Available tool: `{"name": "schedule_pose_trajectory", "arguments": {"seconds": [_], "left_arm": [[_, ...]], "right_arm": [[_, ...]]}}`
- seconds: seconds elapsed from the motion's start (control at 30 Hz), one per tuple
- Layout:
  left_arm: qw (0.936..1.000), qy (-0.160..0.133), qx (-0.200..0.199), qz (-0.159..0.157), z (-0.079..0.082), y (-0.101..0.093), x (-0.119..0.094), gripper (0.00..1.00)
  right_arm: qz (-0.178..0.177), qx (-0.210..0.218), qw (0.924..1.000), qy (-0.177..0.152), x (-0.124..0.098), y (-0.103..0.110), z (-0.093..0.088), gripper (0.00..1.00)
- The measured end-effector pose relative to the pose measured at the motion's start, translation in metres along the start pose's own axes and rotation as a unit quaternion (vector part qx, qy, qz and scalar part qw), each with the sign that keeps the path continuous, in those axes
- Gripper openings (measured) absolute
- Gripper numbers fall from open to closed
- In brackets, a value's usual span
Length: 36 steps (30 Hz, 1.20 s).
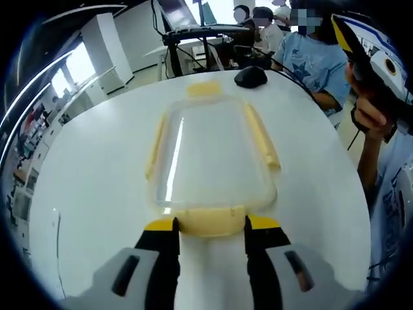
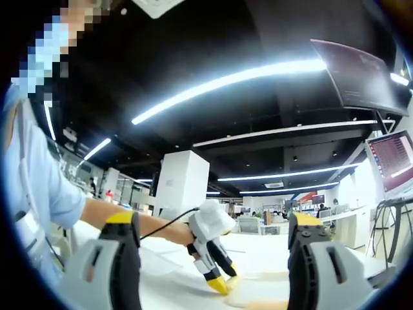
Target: Snap each plastic latch of the storage box into its locked position after aligning the lid with the box until every specified latch is closed and the lid sits flush.
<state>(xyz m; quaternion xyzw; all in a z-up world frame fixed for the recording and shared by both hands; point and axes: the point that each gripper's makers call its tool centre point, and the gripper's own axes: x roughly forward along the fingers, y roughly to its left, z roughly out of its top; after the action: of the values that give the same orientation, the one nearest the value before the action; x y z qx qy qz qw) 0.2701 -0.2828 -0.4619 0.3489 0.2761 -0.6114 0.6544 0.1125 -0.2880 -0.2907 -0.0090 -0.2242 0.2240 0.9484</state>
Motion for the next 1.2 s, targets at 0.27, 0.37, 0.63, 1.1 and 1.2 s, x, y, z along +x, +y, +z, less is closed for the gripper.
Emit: {"name": "schedule_pose_trajectory", "arguments": {"seconds": [0.27, 0.37, 0.63, 1.1, 1.2], "left_arm": [[1.0, 0.005, -0.004, 0.0, -0.001, -0.002, -0.001, 0.38], [1.0, 0.006, -0.003, -0.001, -0.001, -0.006, -0.003, 0.38], [1.0, 0.007, -0.005, -0.001, -0.005, -0.013, -0.007, 0.38], [0.9999, 0.011, -0.004, 0.007, -0.006, -0.023, -0.007, 0.38], [0.9999, 0.011, -0.002, 0.006, -0.007, -0.027, -0.006, 0.38]], "right_arm": [[0.001, -0.005, 1.0, -0.001, -0.001, 0.002, 0.003, 0.96], [0.001, -0.004, 1.0, -0.002, -0.001, 0.003, 0.004, 0.96], [0.006, -0.001, 1.0, -0.004, 0.0, 0.006, 0.005, 0.96], [0.007, -0.002, 1.0, 0.003, -0.013, 0.016, 0.009, 0.96], [0.006, -0.003, 1.0, 0.007, -0.022, 0.019, 0.012, 0.95]]}}
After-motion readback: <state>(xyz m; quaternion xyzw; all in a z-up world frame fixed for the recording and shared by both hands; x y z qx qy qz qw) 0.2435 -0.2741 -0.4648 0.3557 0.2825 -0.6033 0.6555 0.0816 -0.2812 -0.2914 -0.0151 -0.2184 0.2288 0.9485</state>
